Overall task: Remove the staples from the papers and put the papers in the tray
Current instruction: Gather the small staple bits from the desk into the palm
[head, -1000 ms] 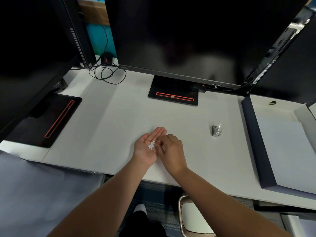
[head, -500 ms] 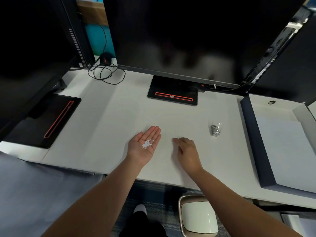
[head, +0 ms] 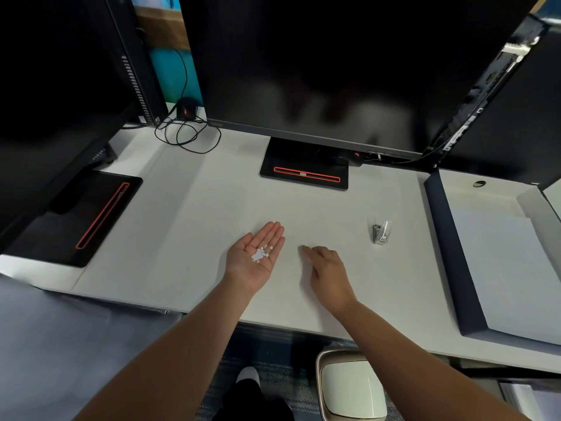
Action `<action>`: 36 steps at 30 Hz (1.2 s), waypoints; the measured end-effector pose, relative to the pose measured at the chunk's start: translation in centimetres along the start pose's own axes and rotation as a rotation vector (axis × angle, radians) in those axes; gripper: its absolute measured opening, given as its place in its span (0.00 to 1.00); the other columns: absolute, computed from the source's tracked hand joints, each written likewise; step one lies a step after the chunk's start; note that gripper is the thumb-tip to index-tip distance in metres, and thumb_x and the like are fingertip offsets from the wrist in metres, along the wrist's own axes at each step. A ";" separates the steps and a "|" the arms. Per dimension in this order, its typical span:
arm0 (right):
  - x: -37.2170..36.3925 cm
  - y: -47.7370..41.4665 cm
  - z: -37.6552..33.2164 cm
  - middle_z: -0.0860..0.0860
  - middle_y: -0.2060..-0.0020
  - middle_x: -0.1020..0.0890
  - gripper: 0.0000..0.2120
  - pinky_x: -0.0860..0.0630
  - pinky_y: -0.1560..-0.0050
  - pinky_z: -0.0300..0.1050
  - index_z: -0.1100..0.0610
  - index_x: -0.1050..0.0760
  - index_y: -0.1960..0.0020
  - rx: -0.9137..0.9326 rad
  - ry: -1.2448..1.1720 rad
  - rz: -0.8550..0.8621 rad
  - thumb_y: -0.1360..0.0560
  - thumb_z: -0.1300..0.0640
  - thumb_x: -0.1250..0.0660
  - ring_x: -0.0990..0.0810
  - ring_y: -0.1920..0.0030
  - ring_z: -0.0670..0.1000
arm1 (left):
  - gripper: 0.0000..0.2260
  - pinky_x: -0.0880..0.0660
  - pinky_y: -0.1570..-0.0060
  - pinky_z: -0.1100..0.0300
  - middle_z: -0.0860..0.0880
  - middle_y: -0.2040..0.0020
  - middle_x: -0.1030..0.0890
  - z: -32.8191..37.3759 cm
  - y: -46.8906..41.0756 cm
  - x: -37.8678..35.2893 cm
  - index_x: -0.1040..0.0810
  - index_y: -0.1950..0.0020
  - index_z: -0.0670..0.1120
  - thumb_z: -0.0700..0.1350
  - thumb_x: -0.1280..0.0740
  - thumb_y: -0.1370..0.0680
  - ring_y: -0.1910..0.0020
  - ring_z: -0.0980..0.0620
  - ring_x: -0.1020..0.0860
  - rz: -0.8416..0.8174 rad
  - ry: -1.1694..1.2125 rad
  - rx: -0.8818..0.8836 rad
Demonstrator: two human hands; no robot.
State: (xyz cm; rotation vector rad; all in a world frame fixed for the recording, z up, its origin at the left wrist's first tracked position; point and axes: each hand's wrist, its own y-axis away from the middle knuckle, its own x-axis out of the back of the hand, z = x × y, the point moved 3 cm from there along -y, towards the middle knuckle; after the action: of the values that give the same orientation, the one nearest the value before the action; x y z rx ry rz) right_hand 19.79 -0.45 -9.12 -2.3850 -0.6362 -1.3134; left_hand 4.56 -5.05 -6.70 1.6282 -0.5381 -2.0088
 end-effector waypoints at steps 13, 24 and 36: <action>-0.3 0.2 -0.8 0.56 0.53 0.18 0.22 0.25 0.51 0.50 0.57 0.19 0.43 0.150 -0.005 -0.110 0.31 0.74 0.40 0.23 0.53 0.60 | 0.20 0.28 0.36 0.49 0.36 0.45 0.18 -0.2 0.0 -0.1 0.22 0.44 0.32 0.43 0.49 0.17 0.41 0.41 0.21 -0.011 0.012 0.007; -0.5 2.5 -2.0 0.54 0.47 0.20 0.25 0.24 0.57 0.50 0.57 0.24 0.38 0.256 0.419 -0.065 0.33 0.65 0.44 0.20 0.51 0.57 | 0.20 0.27 0.37 0.49 0.36 0.44 0.18 -0.3 0.5 0.1 0.22 0.43 0.32 0.44 0.49 0.17 0.41 0.41 0.21 -0.004 0.003 0.018; 1.1 0.9 -1.8 0.53 0.40 0.23 0.25 0.33 0.40 0.37 0.59 0.21 0.42 -0.448 -0.571 -0.255 0.27 0.75 0.50 0.26 0.39 0.50 | 0.20 0.26 0.40 0.48 0.35 0.45 0.18 -0.9 0.3 0.3 0.22 0.44 0.31 0.44 0.49 0.17 0.42 0.40 0.21 -0.008 0.028 0.042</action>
State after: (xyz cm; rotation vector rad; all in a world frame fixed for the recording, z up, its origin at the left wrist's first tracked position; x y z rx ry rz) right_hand 19.52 -1.86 -7.38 -3.1805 -0.8978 -0.9200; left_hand 5.43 -5.51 -6.94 1.6832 -0.5680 -1.9899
